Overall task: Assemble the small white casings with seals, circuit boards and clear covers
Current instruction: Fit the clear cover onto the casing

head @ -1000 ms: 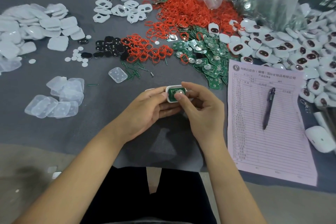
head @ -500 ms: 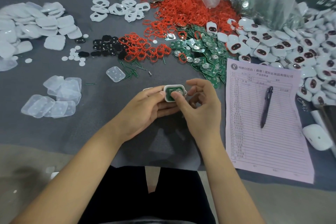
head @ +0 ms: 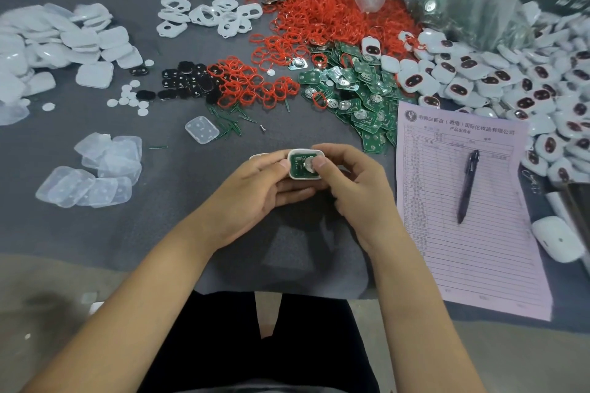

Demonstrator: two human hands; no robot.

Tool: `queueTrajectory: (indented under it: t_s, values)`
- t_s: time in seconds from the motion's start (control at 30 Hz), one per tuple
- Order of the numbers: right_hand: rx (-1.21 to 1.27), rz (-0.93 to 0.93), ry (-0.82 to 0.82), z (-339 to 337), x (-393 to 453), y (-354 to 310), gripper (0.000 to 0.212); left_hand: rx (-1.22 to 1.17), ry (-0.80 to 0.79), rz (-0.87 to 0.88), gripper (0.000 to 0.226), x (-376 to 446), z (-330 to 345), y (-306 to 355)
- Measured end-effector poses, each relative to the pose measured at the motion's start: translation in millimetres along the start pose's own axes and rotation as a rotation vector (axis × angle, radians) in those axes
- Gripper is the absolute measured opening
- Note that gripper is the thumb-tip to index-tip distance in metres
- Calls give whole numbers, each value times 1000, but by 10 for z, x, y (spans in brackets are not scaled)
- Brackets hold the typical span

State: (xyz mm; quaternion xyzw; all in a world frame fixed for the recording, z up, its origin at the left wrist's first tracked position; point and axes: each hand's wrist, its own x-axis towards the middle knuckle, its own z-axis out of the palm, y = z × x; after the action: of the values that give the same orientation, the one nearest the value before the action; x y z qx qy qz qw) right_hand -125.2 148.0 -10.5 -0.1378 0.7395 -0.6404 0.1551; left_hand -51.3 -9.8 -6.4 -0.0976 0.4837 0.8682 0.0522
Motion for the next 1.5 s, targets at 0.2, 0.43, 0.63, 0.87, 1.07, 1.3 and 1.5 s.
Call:
queueTrajectory:
  t_s: [0.2, 0.43, 0.63, 0.87, 1.07, 1.3, 1.5]
  values:
    - [-23, -21, 37, 79, -9, -53, 16, 25, -1, 20, 40, 2, -7, -29]
    - [-188, -150, 122, 187, -121, -22, 22, 183, 27, 74, 34, -32, 14, -36]
    - [-174, -189, 103, 155, -181, -45, 20, 281, 120, 125, 33, -69, 93, -58]
    - [-138, -211, 64, 103, -153, -50, 18, 283, 100, 115, 35, -74, 78, -65]
    - [-70, -153, -6, 68, -92, -79, 22, 287, 59, 128, 35, -79, 40, -66]
    - [141, 46, -167, -63, -26, -127, 21, 321, 45, 145, 32, -86, 19, -69]
    - [135, 145, -192, -96, 8, -160, 18, 334, -4, 142, 34, -95, 2, -55]
